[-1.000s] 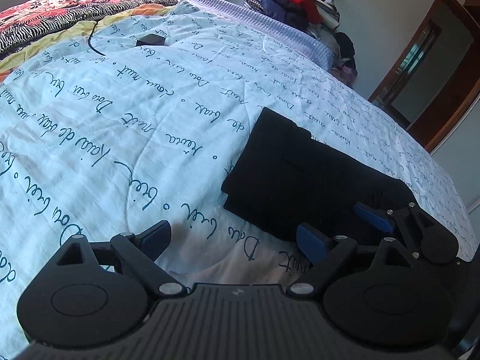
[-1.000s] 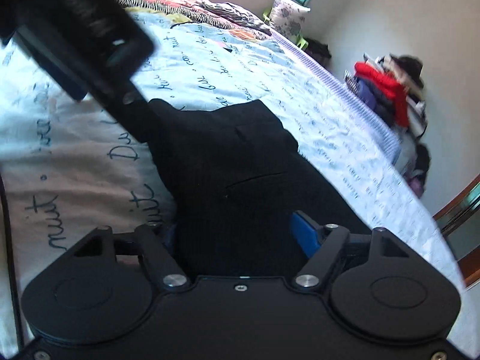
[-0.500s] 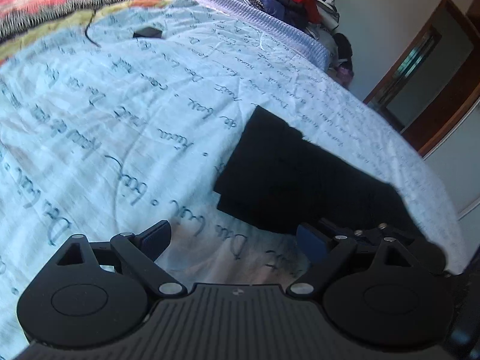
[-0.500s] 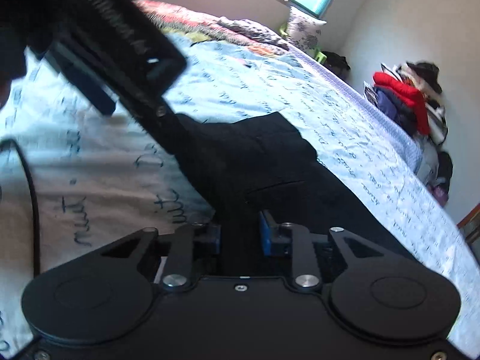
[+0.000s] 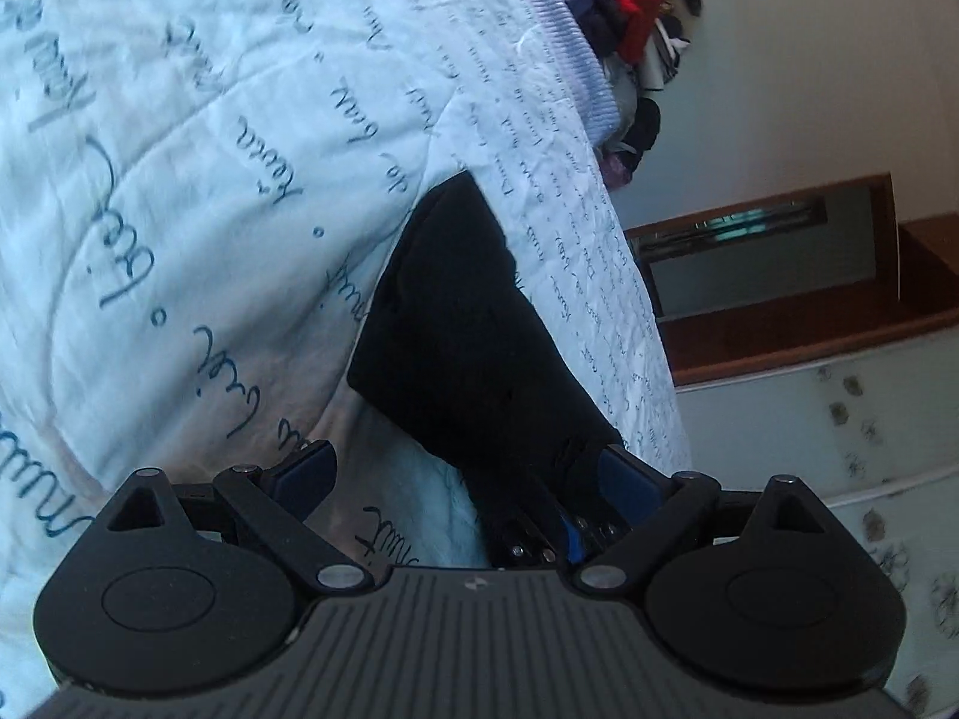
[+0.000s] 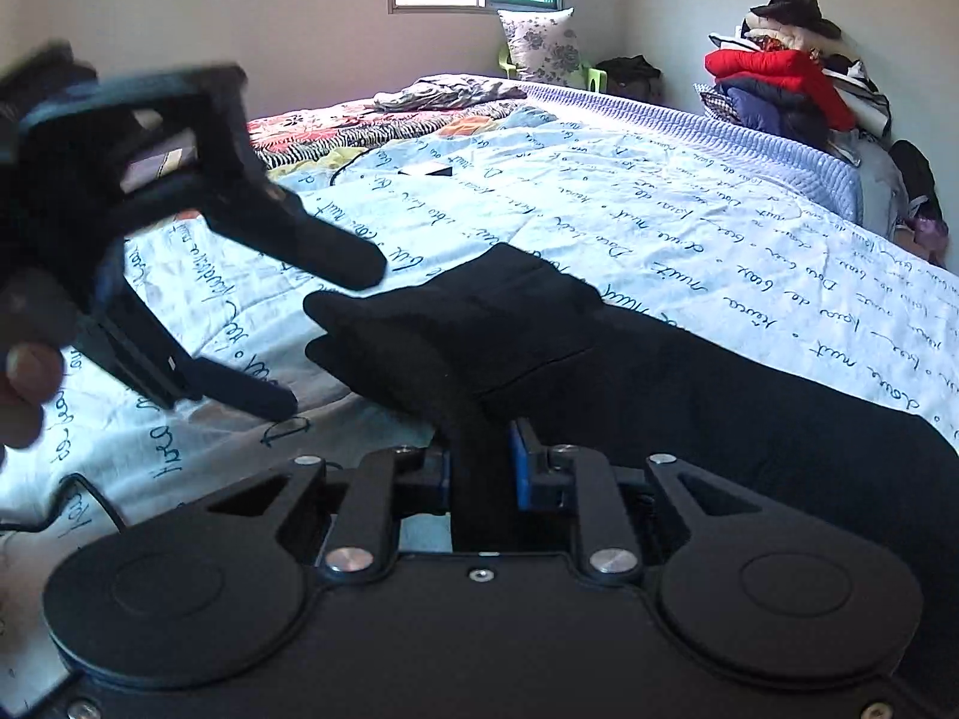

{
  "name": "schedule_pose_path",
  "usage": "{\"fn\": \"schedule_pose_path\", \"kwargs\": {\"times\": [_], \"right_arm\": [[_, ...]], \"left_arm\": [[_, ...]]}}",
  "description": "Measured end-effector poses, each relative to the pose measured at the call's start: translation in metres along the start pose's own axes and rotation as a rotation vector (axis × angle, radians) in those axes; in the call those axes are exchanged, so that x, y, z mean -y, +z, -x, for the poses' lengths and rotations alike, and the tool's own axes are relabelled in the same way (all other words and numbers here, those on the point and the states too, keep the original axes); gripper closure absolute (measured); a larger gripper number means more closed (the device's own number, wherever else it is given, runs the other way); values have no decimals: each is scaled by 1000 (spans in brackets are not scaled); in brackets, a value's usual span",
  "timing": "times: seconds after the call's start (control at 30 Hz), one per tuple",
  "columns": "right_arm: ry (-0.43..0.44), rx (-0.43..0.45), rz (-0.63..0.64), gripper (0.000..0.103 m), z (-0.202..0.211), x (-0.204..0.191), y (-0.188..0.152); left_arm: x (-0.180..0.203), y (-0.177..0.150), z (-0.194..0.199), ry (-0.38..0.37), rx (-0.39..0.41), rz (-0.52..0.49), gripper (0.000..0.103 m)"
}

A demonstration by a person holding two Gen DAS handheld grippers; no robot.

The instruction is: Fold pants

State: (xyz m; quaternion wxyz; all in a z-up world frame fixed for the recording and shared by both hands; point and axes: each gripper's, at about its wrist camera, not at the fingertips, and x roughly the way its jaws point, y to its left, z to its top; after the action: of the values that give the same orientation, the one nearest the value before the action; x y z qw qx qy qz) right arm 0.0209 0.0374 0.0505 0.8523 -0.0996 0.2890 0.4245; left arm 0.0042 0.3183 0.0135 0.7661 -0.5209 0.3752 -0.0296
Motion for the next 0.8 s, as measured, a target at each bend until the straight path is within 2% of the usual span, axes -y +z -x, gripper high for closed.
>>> {"fn": "schedule_pose_path", "kwargs": {"times": [0.23, 0.3, 0.33, 0.43, 0.53, 0.57, 0.6, 0.63, 0.67, 0.77, 0.8], "right_arm": [[2, 5, -4, 85, 2, 5, 2], [3, 9, -9, 85, 3, 6, 1], [2, 9, -8, 85, 3, 6, 0], [3, 0, -4, 85, -1, 4, -3], [10, -17, 0, 83, -4, 3, -7], [17, -20, -6, 80, -4, 4, -8], [25, -18, -24, 72, -2, 6, -9], [36, -8, -55, 66, 2, 10, -8], [52, 14, -96, 66, 9, 14, -9], [98, 78, -230, 61, 31, 30, -10], [112, 70, -257, 52, 33, 32, -13]], "left_arm": [[7, 38, -28, 66, 5, -4, 7], [14, 41, -32, 92, 8, -35, 11], [18, 40, -33, 116, 17, -74, 18], [26, 33, -38, 234, 48, -192, 57], [29, 26, -36, 268, 71, -279, 65], [31, 24, -35, 286, 82, -308, 67], [36, 22, -33, 301, 96, -333, 69], [41, 20, -31, 314, 112, -361, 77], [48, 18, -29, 334, 133, -396, 81], [64, 14, -26, 364, 163, -483, 84], [65, 14, -28, 375, 160, -494, 85]]}}
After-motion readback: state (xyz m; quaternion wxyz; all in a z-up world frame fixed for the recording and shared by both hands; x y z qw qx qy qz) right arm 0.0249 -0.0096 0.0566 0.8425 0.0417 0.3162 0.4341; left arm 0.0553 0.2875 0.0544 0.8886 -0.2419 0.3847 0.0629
